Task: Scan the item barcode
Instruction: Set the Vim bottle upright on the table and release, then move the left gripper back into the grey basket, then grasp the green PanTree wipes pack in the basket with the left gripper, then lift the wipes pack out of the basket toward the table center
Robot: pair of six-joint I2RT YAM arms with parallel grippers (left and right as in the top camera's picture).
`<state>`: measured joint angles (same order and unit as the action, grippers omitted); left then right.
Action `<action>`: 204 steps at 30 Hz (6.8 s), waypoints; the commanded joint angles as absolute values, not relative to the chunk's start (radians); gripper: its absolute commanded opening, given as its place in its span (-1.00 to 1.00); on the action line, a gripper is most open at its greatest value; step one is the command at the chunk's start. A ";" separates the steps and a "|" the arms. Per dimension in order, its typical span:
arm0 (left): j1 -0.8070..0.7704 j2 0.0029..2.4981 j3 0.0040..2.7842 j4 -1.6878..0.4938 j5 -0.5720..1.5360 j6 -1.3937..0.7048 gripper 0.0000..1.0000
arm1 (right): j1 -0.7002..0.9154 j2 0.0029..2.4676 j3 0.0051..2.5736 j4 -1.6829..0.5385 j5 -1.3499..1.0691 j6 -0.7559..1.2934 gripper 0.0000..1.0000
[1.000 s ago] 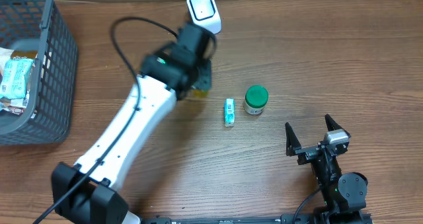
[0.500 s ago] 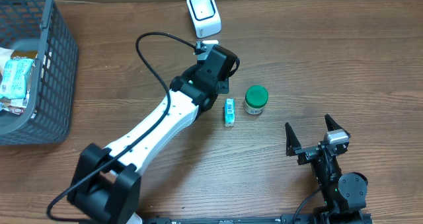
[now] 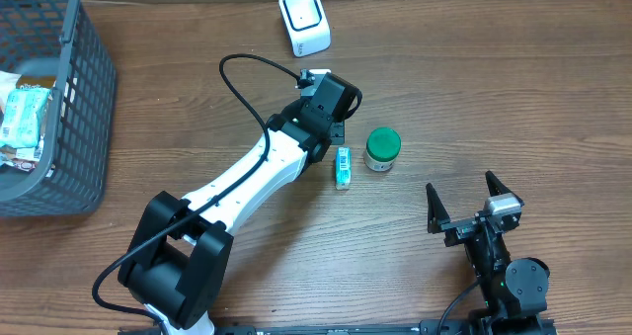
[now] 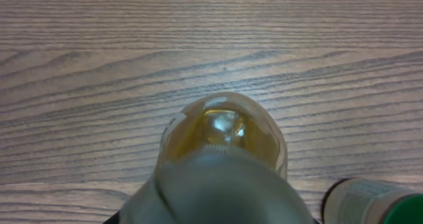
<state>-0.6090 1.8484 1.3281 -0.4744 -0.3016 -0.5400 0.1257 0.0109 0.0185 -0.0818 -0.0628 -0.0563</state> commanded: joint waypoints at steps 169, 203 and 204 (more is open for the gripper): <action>0.611 2.553 2.716 -1.219 0.031 0.220 -0.92 | 0.122 0.004 0.008 -0.078 -0.054 -0.061 1.00; -0.013 1.889 2.587 -1.688 0.056 -0.170 -0.91 | 0.122 0.004 0.008 -0.078 -0.054 -0.061 1.00; -0.039 1.898 2.532 -1.689 0.041 -0.194 -0.91 | 0.122 0.004 0.008 -0.078 -0.054 -0.061 1.00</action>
<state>0.0277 1.8629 2.6343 -1.6890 0.0662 -0.1333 0.1257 0.0113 0.0185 -0.0822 -0.0624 -0.0563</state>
